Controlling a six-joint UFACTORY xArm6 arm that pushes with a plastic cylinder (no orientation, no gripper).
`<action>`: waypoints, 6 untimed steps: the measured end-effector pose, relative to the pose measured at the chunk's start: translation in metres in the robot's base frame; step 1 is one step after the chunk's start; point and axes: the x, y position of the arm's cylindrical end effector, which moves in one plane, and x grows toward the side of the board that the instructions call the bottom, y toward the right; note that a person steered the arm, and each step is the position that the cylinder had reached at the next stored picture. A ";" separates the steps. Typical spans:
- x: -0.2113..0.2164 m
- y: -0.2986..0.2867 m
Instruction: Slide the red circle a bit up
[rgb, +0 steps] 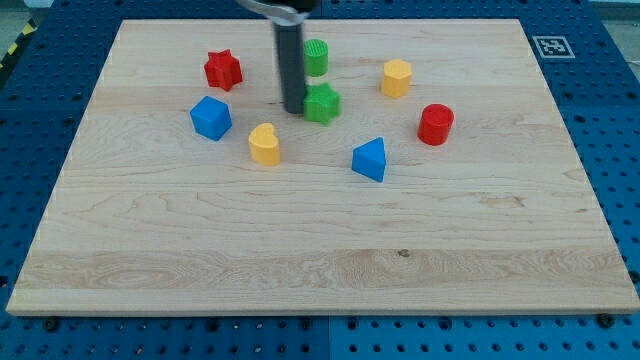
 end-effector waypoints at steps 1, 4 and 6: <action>0.019 0.060; 0.034 0.170; 0.021 0.168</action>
